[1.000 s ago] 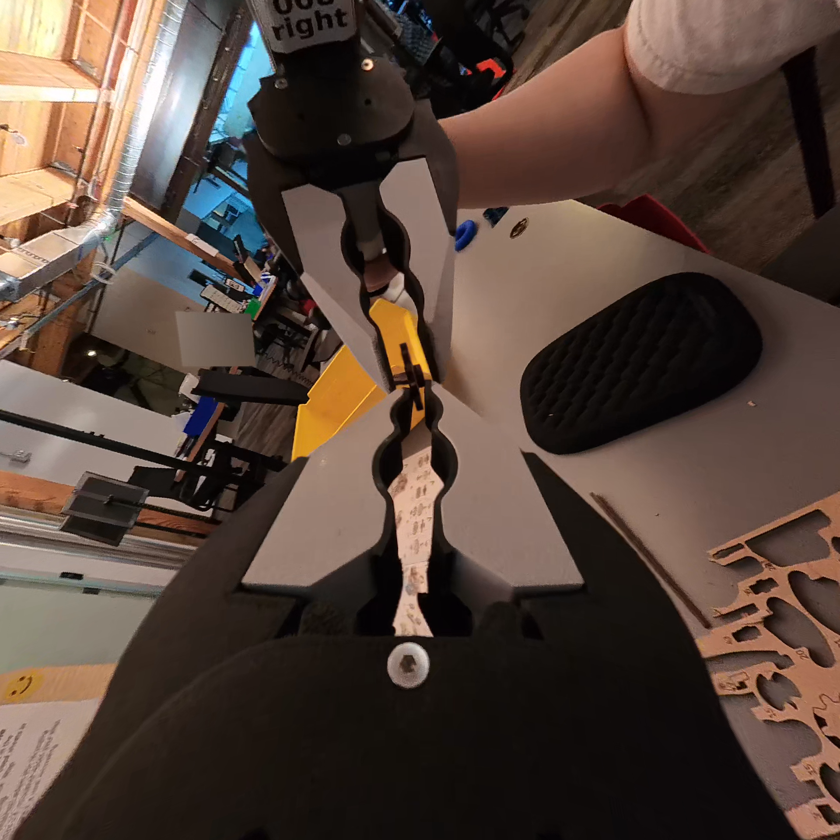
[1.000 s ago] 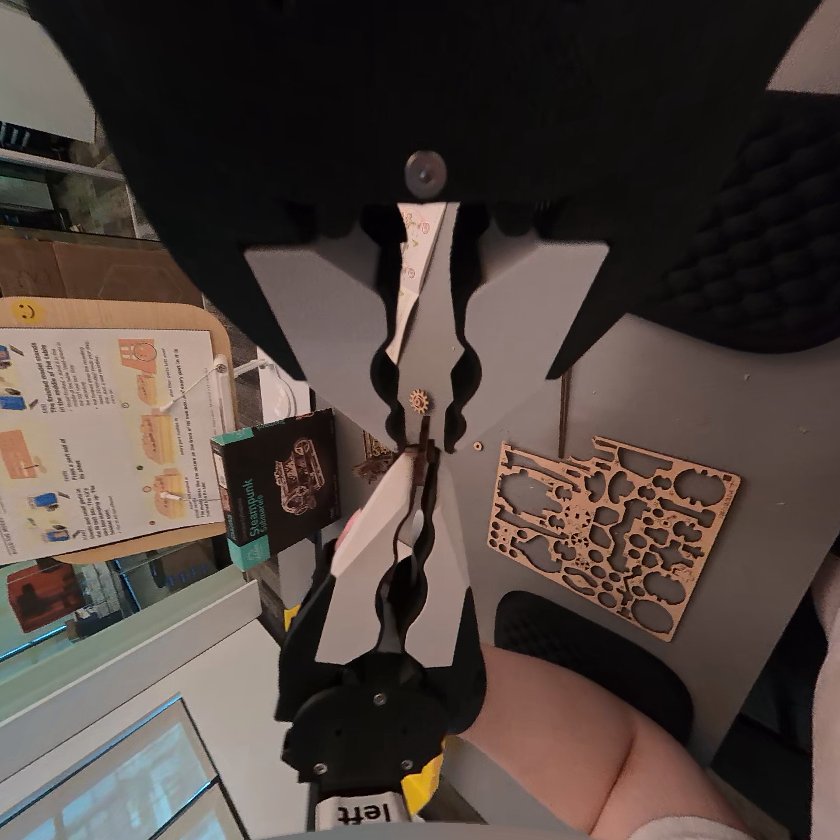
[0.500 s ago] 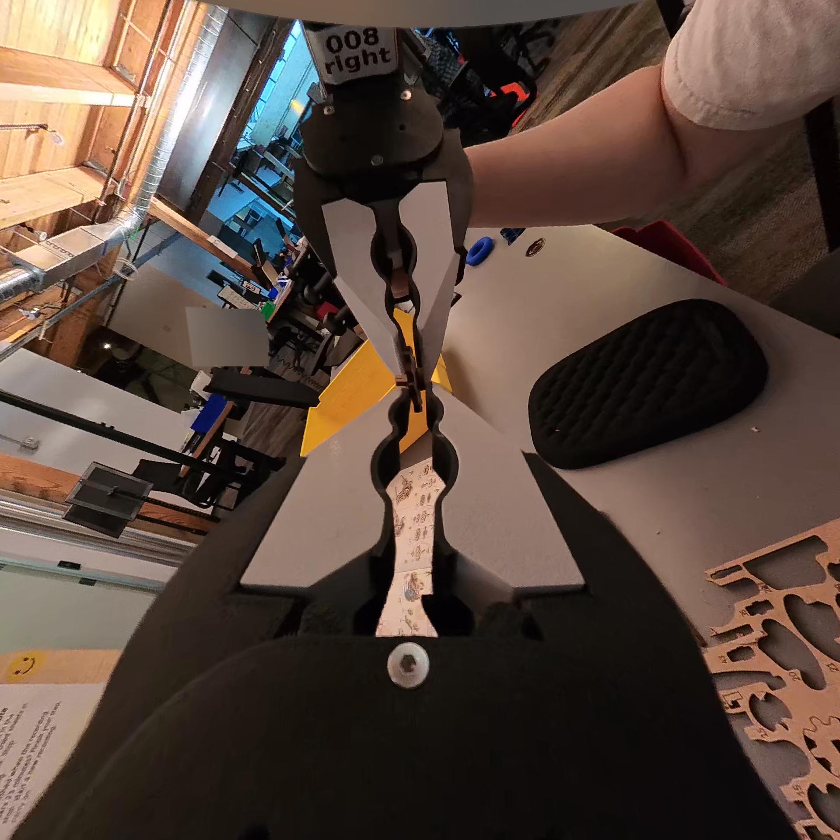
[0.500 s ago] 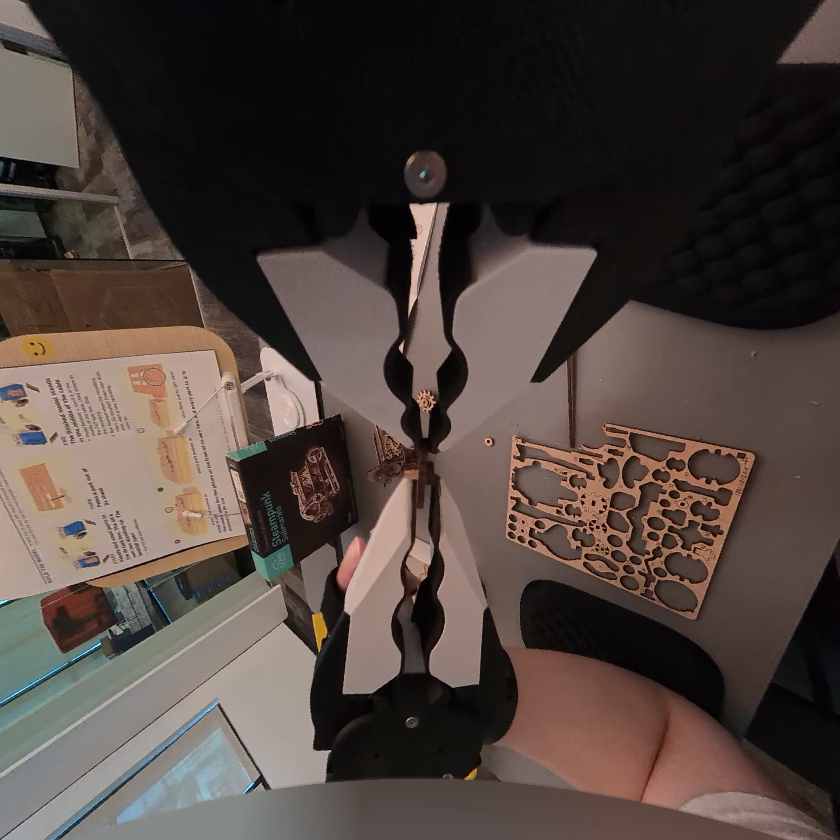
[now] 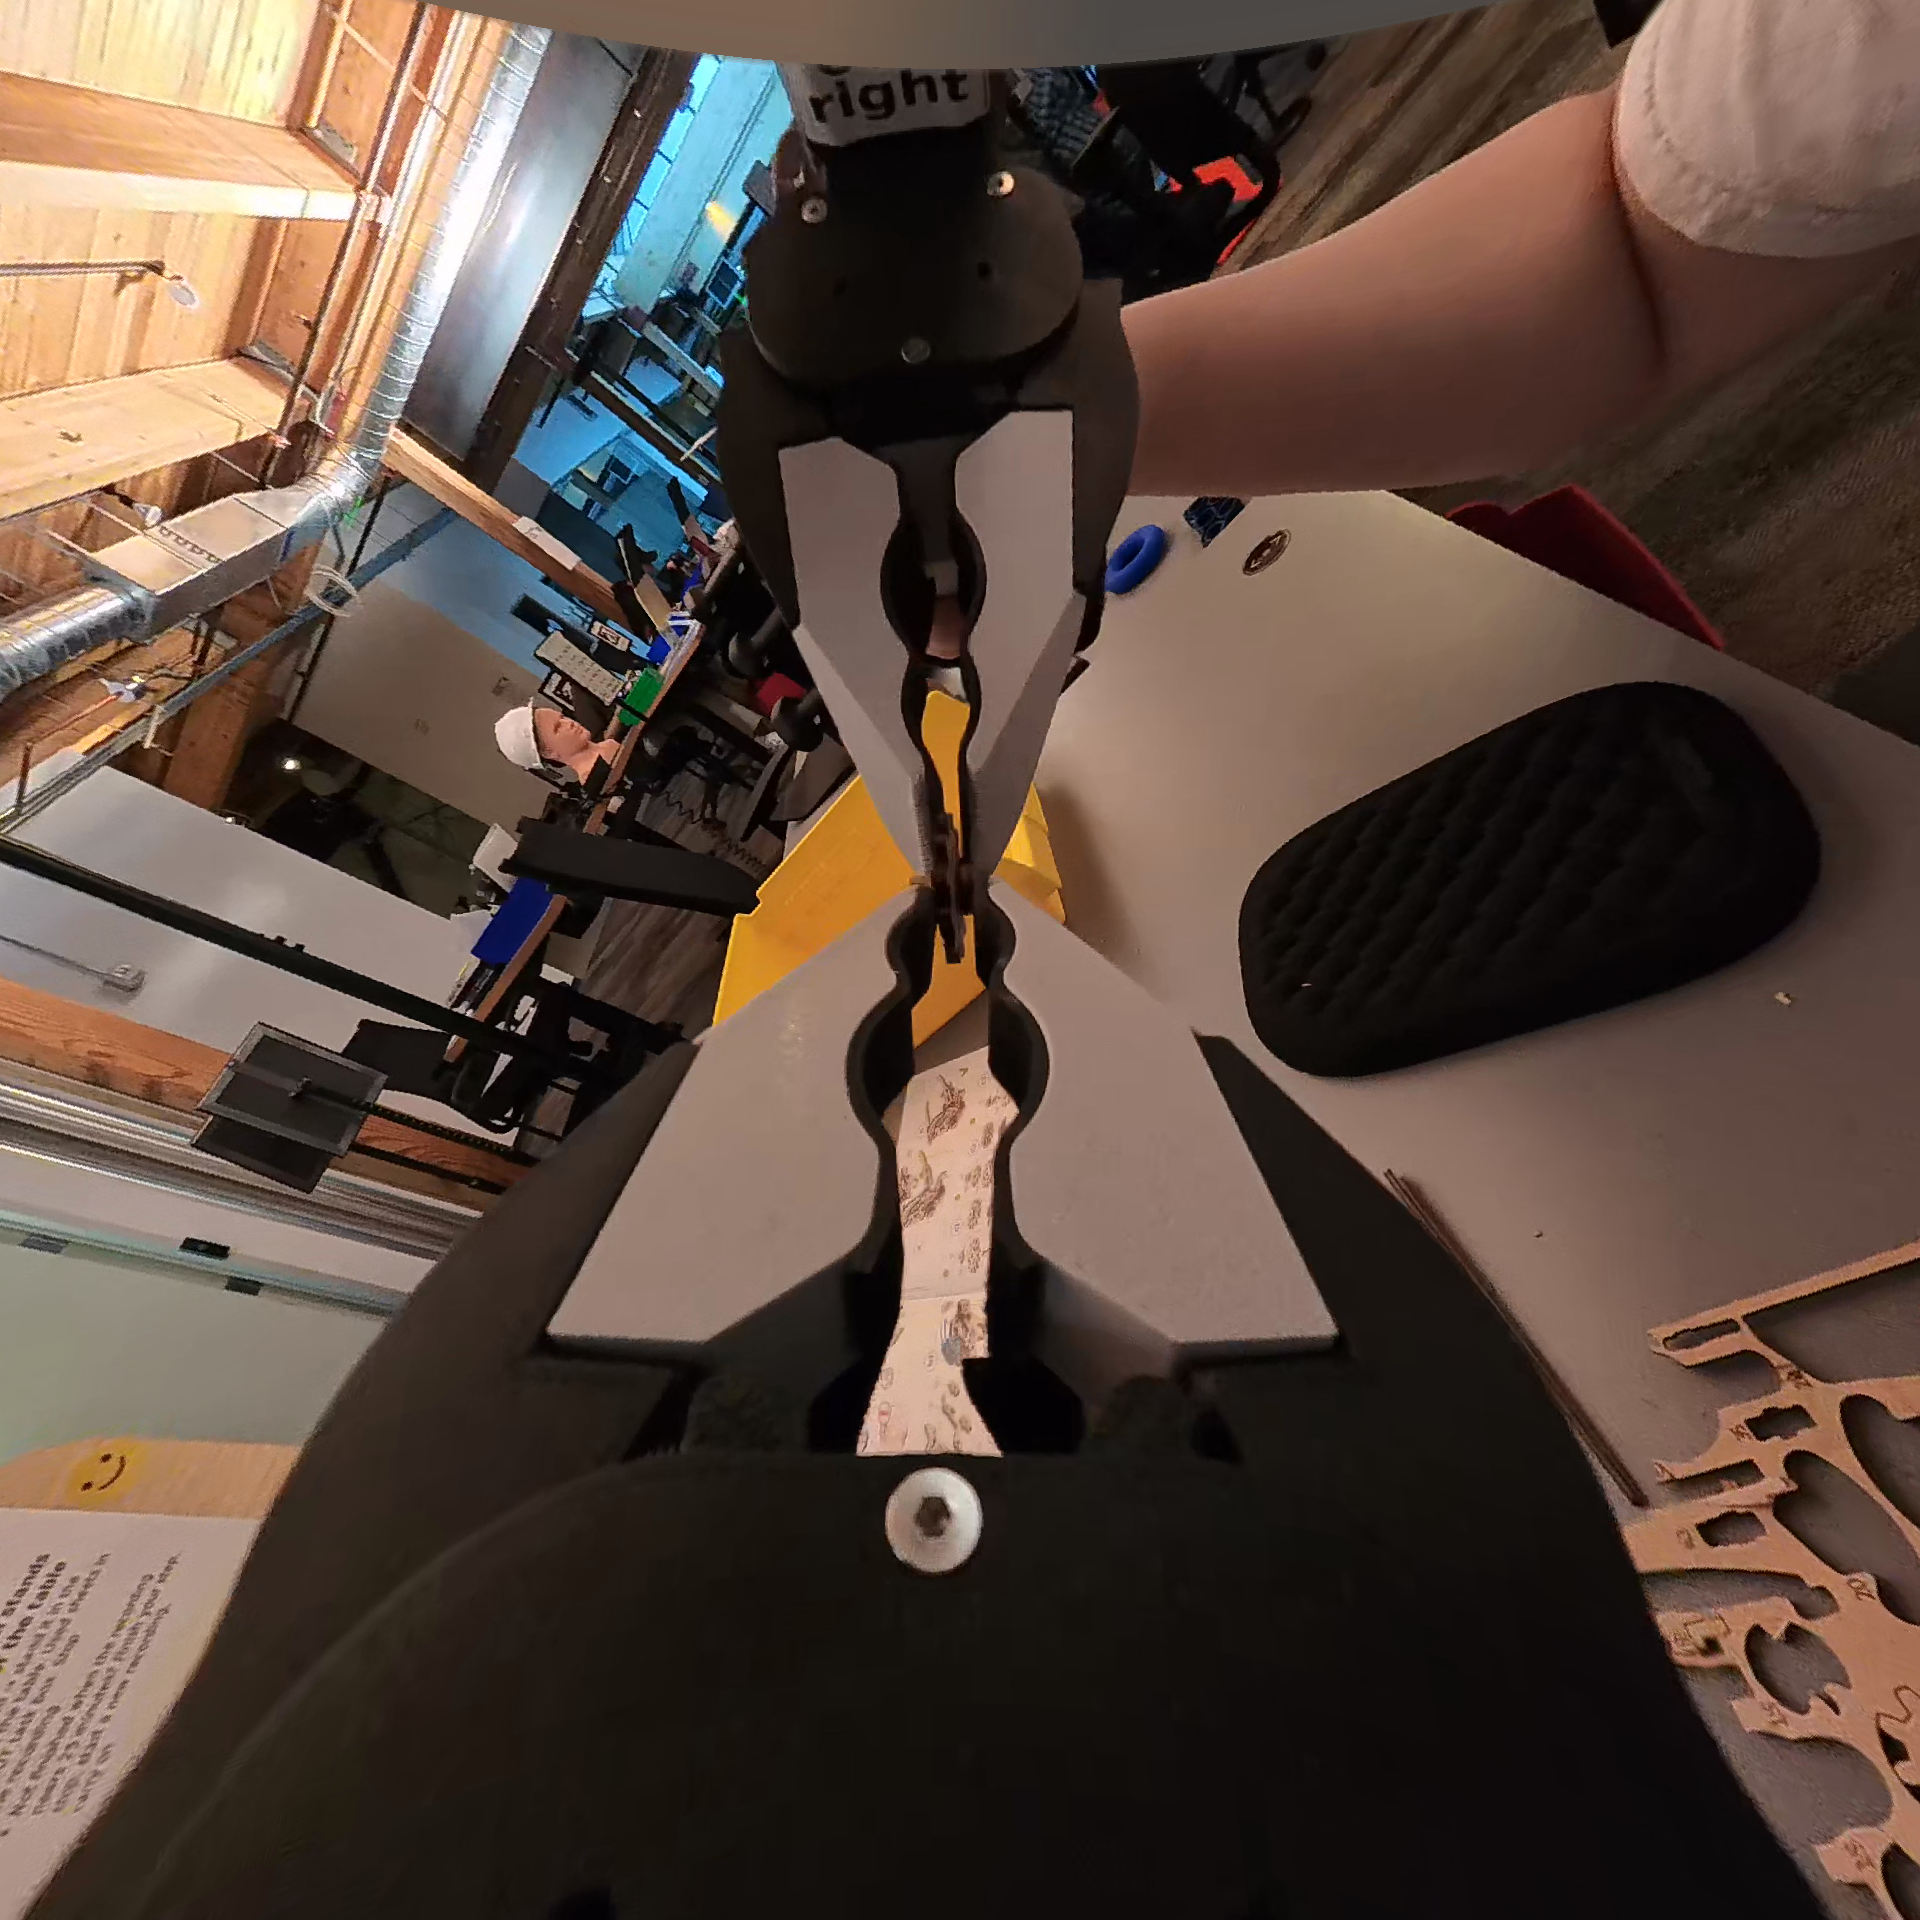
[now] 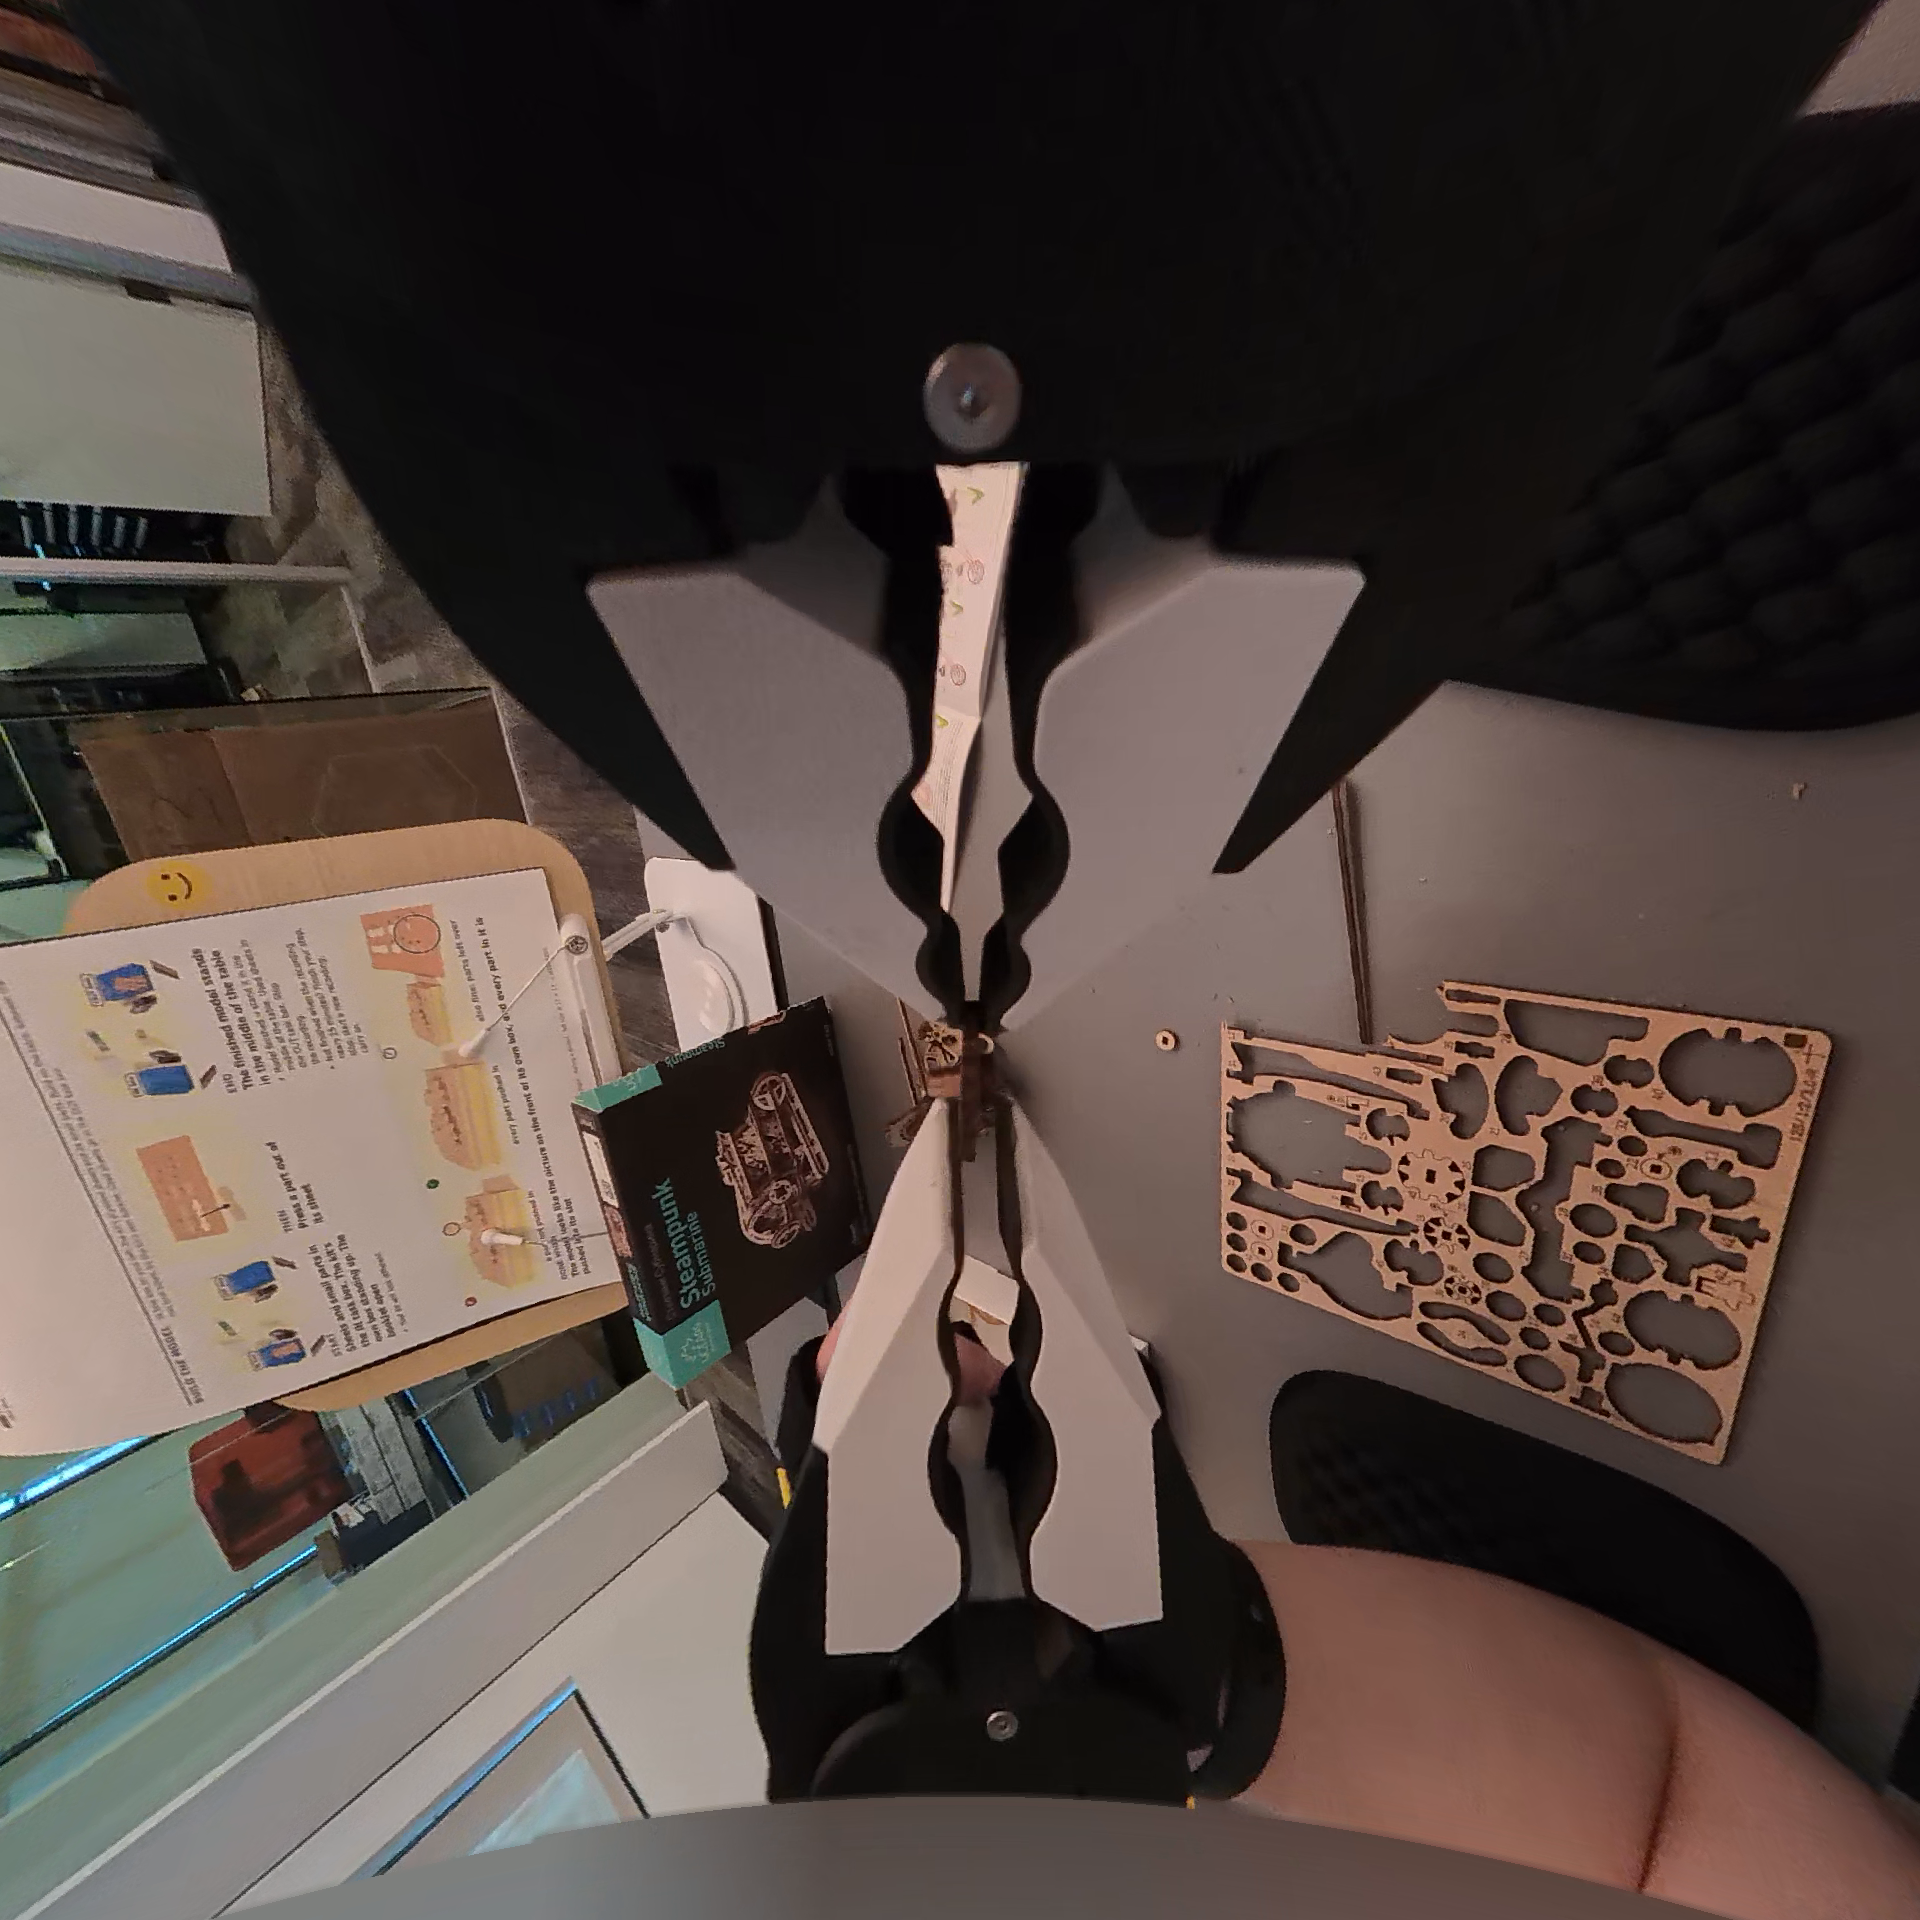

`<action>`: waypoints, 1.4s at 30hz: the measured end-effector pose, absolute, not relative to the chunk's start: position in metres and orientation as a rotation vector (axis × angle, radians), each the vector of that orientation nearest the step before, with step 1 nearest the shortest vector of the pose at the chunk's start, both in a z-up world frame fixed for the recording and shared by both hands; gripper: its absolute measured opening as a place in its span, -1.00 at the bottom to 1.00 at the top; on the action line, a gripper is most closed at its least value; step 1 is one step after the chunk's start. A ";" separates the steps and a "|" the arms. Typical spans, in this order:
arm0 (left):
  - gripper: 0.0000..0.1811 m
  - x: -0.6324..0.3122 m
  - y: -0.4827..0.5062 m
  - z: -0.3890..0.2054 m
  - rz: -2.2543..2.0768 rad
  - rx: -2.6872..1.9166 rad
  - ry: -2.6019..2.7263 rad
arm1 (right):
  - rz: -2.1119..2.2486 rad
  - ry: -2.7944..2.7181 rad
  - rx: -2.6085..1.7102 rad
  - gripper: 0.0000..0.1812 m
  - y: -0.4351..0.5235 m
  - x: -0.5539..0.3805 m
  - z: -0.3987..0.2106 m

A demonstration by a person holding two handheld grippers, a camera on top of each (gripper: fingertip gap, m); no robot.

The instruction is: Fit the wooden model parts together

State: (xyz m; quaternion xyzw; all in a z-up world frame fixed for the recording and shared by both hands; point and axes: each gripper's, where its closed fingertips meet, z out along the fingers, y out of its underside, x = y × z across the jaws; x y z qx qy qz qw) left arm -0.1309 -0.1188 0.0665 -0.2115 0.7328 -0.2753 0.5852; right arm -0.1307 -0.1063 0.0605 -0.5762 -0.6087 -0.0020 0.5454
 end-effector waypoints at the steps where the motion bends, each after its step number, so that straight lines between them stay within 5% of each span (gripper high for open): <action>1: -0.95 -0.131 -0.119 0.067 -0.654 -0.498 1.707 | 0.001 -1.435 -1.364 -1.00 -0.107 -0.131 0.062; 15: -0.97 -0.127 -0.117 0.072 -0.663 -0.507 1.664 | -0.012 -1.344 -1.324 -0.99 -0.103 -0.127 0.068; 20: -0.99 -0.123 -0.115 0.068 -0.617 -0.520 1.678 | 0.044 -1.326 -1.339 -0.83 -0.105 -0.131 0.070; 31: -0.99 -0.128 -0.118 0.073 -0.642 -0.543 1.698 | -0.101 -1.389 -1.348 -0.92 -0.104 -0.133 0.070; 37: -0.95 -0.132 -0.122 0.082 -0.688 -0.523 1.649 | -0.049 -1.377 -1.306 -0.97 -0.109 -0.138 0.075; 42: -0.71 -0.134 -0.122 0.082 -0.694 -0.522 1.656 | -0.044 -1.388 -1.271 -0.97 -0.112 -0.141 0.076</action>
